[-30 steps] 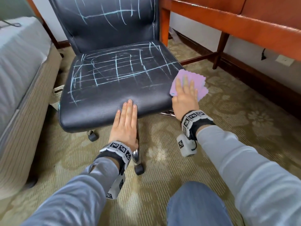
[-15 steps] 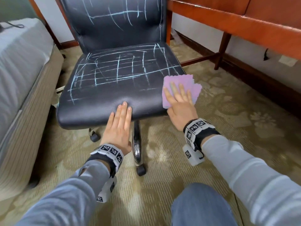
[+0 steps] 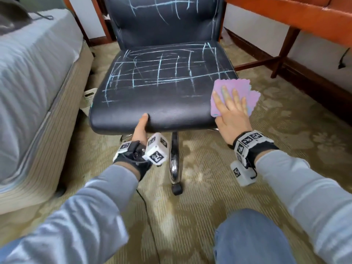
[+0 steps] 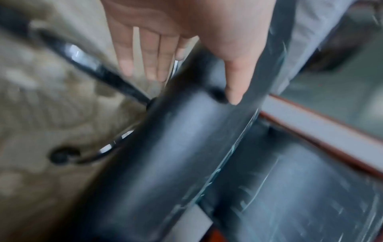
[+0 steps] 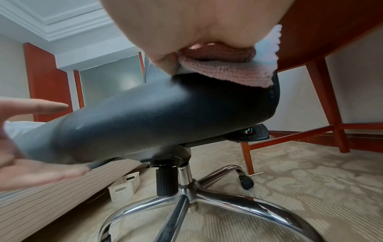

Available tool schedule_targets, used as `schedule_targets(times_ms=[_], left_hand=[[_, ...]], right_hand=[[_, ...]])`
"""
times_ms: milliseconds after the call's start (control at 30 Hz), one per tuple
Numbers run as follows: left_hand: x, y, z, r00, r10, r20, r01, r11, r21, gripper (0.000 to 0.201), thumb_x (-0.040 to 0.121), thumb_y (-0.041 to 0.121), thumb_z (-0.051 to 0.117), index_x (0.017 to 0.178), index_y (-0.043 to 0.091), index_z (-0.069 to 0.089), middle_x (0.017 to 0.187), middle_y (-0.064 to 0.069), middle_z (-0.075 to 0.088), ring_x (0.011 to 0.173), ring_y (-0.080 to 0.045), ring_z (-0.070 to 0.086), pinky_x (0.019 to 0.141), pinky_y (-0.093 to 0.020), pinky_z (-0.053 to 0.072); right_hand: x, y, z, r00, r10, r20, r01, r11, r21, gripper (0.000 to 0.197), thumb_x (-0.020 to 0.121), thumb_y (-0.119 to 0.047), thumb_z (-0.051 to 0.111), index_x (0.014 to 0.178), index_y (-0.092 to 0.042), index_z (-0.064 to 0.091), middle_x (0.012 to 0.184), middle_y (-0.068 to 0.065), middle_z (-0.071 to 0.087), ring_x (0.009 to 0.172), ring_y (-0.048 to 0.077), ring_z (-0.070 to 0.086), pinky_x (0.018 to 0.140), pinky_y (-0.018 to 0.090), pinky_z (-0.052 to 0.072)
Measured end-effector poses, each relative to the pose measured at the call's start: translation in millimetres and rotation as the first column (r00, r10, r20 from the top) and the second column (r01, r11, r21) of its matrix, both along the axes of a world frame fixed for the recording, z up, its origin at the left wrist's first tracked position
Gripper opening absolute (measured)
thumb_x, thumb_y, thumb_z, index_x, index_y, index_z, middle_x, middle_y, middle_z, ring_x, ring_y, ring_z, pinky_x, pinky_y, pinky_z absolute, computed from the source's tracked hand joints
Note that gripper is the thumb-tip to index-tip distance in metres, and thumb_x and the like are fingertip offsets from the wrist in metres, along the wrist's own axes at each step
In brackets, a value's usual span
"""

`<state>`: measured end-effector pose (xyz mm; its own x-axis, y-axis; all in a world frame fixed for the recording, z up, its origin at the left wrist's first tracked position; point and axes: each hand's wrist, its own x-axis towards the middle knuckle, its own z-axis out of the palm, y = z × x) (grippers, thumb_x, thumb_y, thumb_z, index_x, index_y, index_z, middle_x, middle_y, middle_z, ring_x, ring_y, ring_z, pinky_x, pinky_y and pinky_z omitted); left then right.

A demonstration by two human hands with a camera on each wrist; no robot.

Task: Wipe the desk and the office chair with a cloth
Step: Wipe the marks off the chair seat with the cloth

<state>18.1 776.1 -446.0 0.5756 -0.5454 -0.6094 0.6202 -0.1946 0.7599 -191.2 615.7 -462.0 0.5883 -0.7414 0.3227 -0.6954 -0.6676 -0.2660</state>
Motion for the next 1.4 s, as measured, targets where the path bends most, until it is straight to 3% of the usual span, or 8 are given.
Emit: schedule_targets(times_ms=[167, 400, 600, 833, 967, 1100, 1267, 1400], left_hand=[[0.6, -20.9, 9.1, 0.988, -0.075, -0.138, 0.058, 0.990, -0.126, 0.048, 0.094, 0.060, 0.057, 0.085, 0.012, 0.053, 0.084, -0.009, 0.056, 0.075, -0.025, 0.057, 0.074, -0.039, 0.051], [-13.1, -35.1, -8.2, 0.962, -0.221, -0.162, 0.189, 0.963, -0.193, 0.053, 0.085, 0.069, 0.062, 0.084, 0.016, 0.063, 0.086, -0.003, 0.064, 0.074, -0.021, 0.063, 0.064, -0.030, 0.058], [-22.7, -42.8, -43.9, 0.976, -0.219, 0.012, 0.220, 0.972, -0.080, 0.094, 0.051, 0.075, 0.086, 0.121, 0.015, 0.069, 0.114, -0.009, 0.074, 0.101, -0.026, 0.072, 0.100, -0.042, 0.053], [-11.6, -47.5, -53.7, 0.985, -0.169, 0.021, 0.170, 0.979, -0.114, 0.108, 0.035, 0.079, 0.086, 0.117, 0.012, 0.065, 0.111, -0.002, 0.070, 0.099, -0.024, 0.069, 0.095, -0.037, 0.056], [-16.3, -43.5, -44.0, 0.984, -0.177, 0.003, 0.174, 0.962, -0.211, 0.076, 0.056, 0.068, 0.078, 0.110, 0.018, 0.061, 0.108, -0.001, 0.065, 0.103, -0.021, 0.065, 0.104, -0.040, 0.051], [-27.3, -28.8, -39.8, 0.955, -0.265, -0.135, 0.183, 0.883, -0.433, 0.066, 0.086, 0.045, 0.075, 0.136, 0.007, 0.056, 0.131, -0.014, 0.065, 0.123, -0.028, 0.062, 0.115, -0.044, 0.040], [-21.3, -11.4, -38.6, 0.925, -0.237, -0.296, 0.028, 0.821, -0.570, 0.089, 0.075, 0.031, 0.089, 0.148, 0.005, 0.044, 0.145, -0.016, 0.055, 0.134, -0.029, 0.053, 0.119, -0.043, 0.033], [-23.4, 13.0, -18.7, 0.962, -0.105, -0.253, -0.026, 0.885, -0.465, 0.052, 0.096, 0.038, 0.067, 0.132, 0.002, 0.056, 0.127, -0.017, 0.067, 0.117, -0.028, 0.066, 0.109, -0.042, 0.045]], right_hand=[[4.5, 4.3, -1.5, 1.000, -0.019, -0.015, 0.019, 1.000, -0.001, 0.075, 0.093, -0.015, 0.043, 0.159, -0.026, 0.008, 0.166, 0.001, -0.003, 0.152, 0.030, -0.010, 0.122, 0.050, -0.009], [9.6, 12.5, -5.6, 0.999, -0.022, -0.042, 0.020, 0.998, -0.056, 0.075, 0.090, -0.020, 0.038, 0.159, -0.024, 0.010, 0.166, 0.004, -0.001, 0.151, 0.035, -0.005, 0.121, 0.055, -0.003], [12.5, 25.3, -14.5, 0.998, -0.015, -0.064, 0.009, 0.996, -0.092, 0.077, 0.092, -0.016, 0.044, 0.159, -0.025, 0.005, 0.166, 0.003, -0.006, 0.151, 0.034, -0.009, 0.121, 0.054, -0.005], [14.2, 28.9, -18.6, 0.997, -0.025, -0.073, 0.016, 0.993, -0.121, 0.081, 0.088, -0.015, 0.044, 0.159, -0.026, 0.005, 0.166, 0.004, -0.003, 0.151, 0.035, -0.005, 0.120, 0.052, -0.005], [12.0, 32.3, -19.0, 0.997, -0.025, -0.077, 0.017, 0.994, -0.106, 0.084, 0.086, -0.012, 0.044, 0.159, -0.027, 0.005, 0.166, 0.002, -0.003, 0.152, 0.034, -0.006, 0.120, 0.049, -0.008], [10.4, 36.0, -19.3, 0.998, 0.008, -0.061, -0.012, 0.998, -0.069, 0.085, 0.084, -0.011, 0.045, 0.159, -0.027, 0.007, 0.166, 0.001, -0.001, 0.152, 0.034, -0.005, 0.118, 0.048, -0.011], [16.5, 54.0, -15.3, 0.994, 0.040, -0.101, -0.048, 0.996, -0.080, 0.087, 0.081, -0.015, 0.045, 0.159, -0.026, 0.008, 0.166, 0.004, 0.001, 0.151, 0.034, -0.001, 0.119, 0.050, -0.007], [31.9, 79.6, -11.2, 0.993, 0.067, -0.093, -0.072, 0.996, -0.044, 0.088, 0.082, -0.018, 0.047, 0.159, -0.027, 0.004, 0.166, 0.002, -0.002, 0.152, 0.031, -0.007, 0.120, 0.048, -0.011]])
